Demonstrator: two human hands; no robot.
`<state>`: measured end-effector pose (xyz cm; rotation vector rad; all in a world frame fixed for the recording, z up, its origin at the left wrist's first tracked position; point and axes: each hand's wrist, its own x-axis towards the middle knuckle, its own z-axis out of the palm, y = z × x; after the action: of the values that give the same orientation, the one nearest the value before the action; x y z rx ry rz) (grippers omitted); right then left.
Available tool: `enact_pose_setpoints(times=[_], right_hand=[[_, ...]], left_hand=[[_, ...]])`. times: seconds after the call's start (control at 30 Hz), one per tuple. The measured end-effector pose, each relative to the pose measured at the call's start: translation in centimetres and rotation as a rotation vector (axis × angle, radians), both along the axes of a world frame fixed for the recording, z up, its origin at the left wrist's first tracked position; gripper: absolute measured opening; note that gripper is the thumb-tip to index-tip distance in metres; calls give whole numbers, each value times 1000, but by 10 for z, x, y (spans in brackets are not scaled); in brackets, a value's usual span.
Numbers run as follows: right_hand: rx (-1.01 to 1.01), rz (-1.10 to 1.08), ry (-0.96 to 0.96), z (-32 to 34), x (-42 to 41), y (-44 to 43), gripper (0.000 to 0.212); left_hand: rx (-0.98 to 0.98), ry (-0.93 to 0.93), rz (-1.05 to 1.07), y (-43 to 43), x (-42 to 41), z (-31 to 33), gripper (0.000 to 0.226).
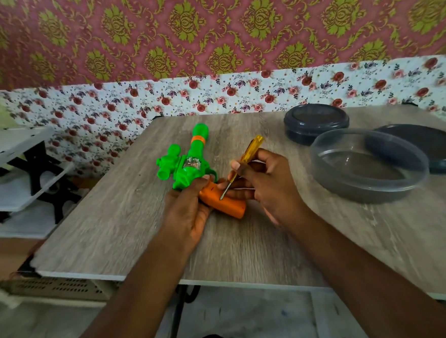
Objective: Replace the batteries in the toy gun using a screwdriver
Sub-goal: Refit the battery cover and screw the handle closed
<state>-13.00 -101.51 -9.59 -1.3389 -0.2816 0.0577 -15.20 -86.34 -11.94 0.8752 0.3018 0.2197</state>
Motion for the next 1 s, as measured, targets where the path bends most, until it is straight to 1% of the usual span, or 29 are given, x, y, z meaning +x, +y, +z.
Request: enact_pose_setpoints(times=[0.1, 0.13, 0.17, 0.23, 0.3, 0.4, 0.43, 0.47, 0.57, 0.67, 0.73, 0.9, 0.97, 1.0], right_hand=[[-94, -83, -151, -1, 2, 2, 12], [-81, -82, -200, 0, 0, 3, 8], [-53, -72, -236, 1, -2, 3, 10], [-49, -59, -305, 3, -5, 4, 19], [-92, -62, -389, 4, -8, 5, 33], [-99, -43, -487, 3, -10, 5, 67], [-110, -37, -528, 3, -9, 4, 74], [-132, -35, -568, 3, -9, 3, 76], [-188, -39, -635, 5, -9, 2, 66], [-206, -44, -675, 6, -10, 4, 54], [-179, -27, -665, 7, -11, 4, 48], [-27, -9, -553, 14, -8, -4, 35], [-16, -31, -543, 16, -5, -6, 33], [-32, -53, -576, 16, -4, -7, 33]], left_hand=[[-13, -12, 14, -2, -1, 1, 23], [-17, -15, 17, -2, -1, 0, 23], [-15, -10, 15, -2, -1, 1, 23], [-6, -4, 1, -2, -1, 2, 28], [7, 1, 7, -1, -1, 2, 33], [23, 19, 26, -2, 1, 0, 32], [28, 19, 25, -1, 1, 1, 31], [33, 16, 19, -1, 1, 1, 29], [38, 25, 16, -1, 0, 1, 24], [38, 17, 14, 0, 1, -1, 32], [40, 11, 14, 0, 0, 0, 37], [8, 9, 11, -1, -4, 2, 40], [10, 18, 19, -1, -3, 3, 37], [14, 23, 23, -1, -3, 4, 32]])
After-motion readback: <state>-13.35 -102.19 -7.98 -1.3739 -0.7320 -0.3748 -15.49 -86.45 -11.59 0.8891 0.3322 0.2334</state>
